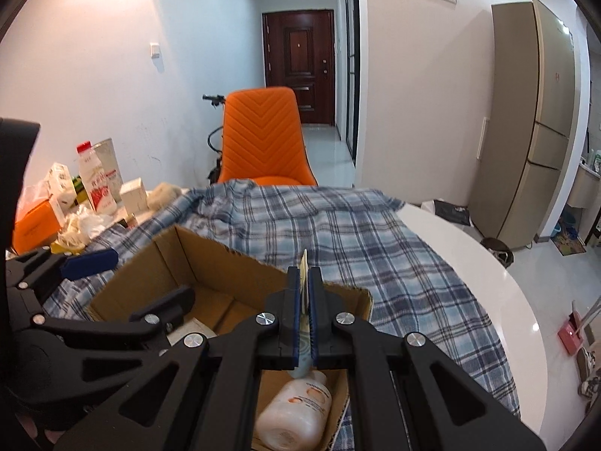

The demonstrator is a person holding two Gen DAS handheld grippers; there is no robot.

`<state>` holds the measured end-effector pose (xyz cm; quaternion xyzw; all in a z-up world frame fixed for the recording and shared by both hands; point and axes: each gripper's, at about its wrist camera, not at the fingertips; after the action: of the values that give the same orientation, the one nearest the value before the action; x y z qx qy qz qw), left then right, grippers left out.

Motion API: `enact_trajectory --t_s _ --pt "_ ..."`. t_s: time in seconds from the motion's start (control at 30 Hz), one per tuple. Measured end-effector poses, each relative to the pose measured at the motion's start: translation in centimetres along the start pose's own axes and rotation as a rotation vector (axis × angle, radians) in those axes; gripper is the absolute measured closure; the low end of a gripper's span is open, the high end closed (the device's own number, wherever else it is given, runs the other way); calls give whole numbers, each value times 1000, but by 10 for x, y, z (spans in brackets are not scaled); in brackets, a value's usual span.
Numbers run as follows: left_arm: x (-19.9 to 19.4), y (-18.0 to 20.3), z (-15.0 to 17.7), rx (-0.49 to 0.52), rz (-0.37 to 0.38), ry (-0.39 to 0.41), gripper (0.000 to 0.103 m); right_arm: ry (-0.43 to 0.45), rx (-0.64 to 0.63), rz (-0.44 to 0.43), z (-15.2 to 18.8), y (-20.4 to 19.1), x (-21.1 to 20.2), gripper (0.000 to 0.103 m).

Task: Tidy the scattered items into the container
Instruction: 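Lower the Yalget tube into the box and open the right gripper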

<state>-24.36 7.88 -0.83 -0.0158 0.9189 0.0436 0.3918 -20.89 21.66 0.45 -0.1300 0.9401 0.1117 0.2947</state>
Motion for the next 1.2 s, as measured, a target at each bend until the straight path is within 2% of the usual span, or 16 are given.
enact_trajectory --t_s 0.37,0.67,0.8,0.9,1.2 --pt "6 1 3 10 -10 -1 18 -40 8 32 2 7 8 100" --pt "-2 3 5 21 -8 11 18 -60 48 21 6 18 5 99" --pt "-5 2 7 23 -7 12 18 -63 62 5 10 20 -1 99" --pt "-9 3 11 28 -2 8 18 -50 97 -48 14 24 -10 99" --pt "-21 6 25 59 -4 14 18 -10 62 -48 27 16 -47 99"
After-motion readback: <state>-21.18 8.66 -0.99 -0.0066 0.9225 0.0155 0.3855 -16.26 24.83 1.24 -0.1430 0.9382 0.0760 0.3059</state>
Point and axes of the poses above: each gripper's, at about its wrist camera, not at the fingertips, and x roughly the way its jaws point, y to its right, z to its underside, and after that the axes turned 11 degrees about -x, right-handed
